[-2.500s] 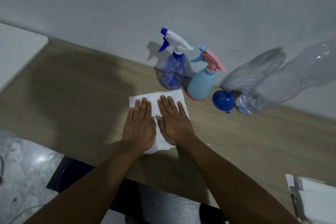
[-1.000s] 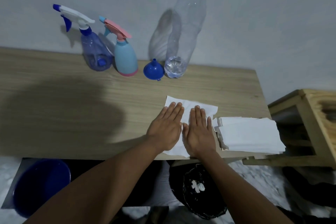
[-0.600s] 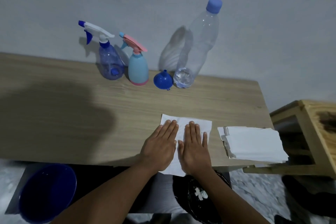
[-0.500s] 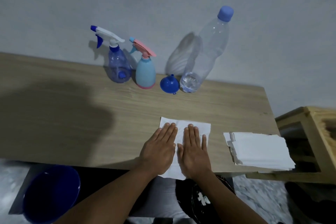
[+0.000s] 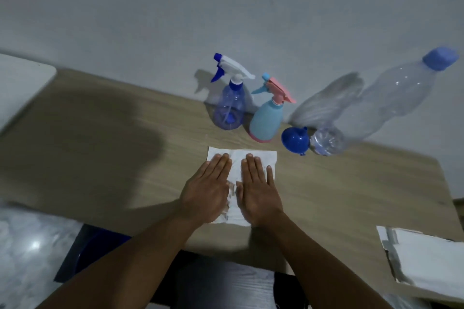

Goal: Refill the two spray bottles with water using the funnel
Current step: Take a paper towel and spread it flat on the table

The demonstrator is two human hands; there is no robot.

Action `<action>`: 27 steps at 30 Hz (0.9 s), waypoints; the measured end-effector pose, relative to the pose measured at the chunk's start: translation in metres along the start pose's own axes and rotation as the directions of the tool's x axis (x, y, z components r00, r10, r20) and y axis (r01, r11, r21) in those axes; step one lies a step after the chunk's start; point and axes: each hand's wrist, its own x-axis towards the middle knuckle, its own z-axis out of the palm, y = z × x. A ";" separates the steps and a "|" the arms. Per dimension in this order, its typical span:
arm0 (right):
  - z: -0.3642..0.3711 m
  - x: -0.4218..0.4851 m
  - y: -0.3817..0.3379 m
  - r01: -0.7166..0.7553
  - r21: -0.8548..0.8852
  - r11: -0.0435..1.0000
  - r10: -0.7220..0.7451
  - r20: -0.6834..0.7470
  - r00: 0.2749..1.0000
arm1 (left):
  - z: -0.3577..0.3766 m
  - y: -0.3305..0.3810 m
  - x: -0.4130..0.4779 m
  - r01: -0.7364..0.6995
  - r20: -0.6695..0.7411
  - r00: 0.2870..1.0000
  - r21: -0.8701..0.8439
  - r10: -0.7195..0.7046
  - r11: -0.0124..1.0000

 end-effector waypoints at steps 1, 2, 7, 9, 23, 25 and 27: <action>0.000 0.009 -0.005 0.031 -0.009 0.999 -0.031 0.010 0.999 | -0.001 -0.012 0.001 0.018 0.002 1.000 0.006 -0.018 1.000; 0.000 0.018 -0.010 0.058 -0.015 0.998 -0.058 0.022 0.998 | -0.001 -0.022 0.001 0.036 0.006 0.999 0.010 -0.036 0.999; 0.002 0.062 -0.042 0.138 -0.044 0.990 -0.136 0.038 0.990 | -0.004 -0.067 0.000 0.108 -0.010 0.994 0.043 -0.107 0.993; 0.004 0.075 -0.054 0.174 -0.038 0.984 -0.172 0.047 0.984 | -0.005 -0.084 -0.005 0.144 -0.021 0.990 0.035 -0.143 0.989; -0.048 0.081 -0.055 0.203 0.527 0.825 -0.084 -0.242 0.967 | -0.034 -0.101 -0.017 0.176 -0.179 0.946 -0.412 -0.269 0.894; -0.052 0.074 -0.045 0.193 0.373 0.907 -0.163 -0.110 0.981 | -0.031 -0.110 -0.025 0.112 -0.153 0.972 -0.365 -0.179 0.924; -0.054 0.066 -0.038 0.219 0.306 0.926 -0.243 0.042 0.969 | -0.025 -0.114 -0.035 0.072 -0.085 0.990 -0.373 -0.112 0.925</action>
